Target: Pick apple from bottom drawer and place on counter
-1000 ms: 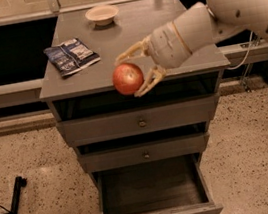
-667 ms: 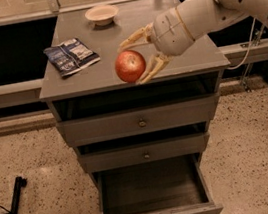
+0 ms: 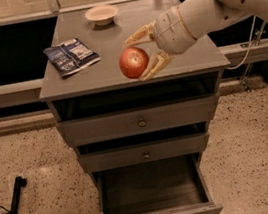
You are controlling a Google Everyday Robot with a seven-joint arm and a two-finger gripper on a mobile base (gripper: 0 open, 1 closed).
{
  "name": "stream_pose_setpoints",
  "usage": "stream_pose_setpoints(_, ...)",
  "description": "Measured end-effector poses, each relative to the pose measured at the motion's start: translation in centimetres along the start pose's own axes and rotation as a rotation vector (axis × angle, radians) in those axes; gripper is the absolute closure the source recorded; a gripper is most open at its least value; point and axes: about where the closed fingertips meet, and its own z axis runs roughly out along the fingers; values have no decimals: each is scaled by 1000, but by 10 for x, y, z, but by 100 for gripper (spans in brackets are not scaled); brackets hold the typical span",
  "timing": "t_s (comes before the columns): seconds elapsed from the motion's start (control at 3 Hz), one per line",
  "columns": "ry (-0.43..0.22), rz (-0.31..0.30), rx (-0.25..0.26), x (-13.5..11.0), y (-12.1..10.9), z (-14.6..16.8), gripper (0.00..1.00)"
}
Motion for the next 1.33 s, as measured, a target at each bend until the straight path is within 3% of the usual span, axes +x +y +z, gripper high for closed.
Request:
stream_pose_setpoints(0.67, 415, 96, 146, 52, -76, -30, 100)
stream_pose_setpoints(1.0, 542, 218, 215, 88, -84, -53, 100)
stream_pose_setpoints(1.33, 614, 414, 241, 117, -77, -81, 100)
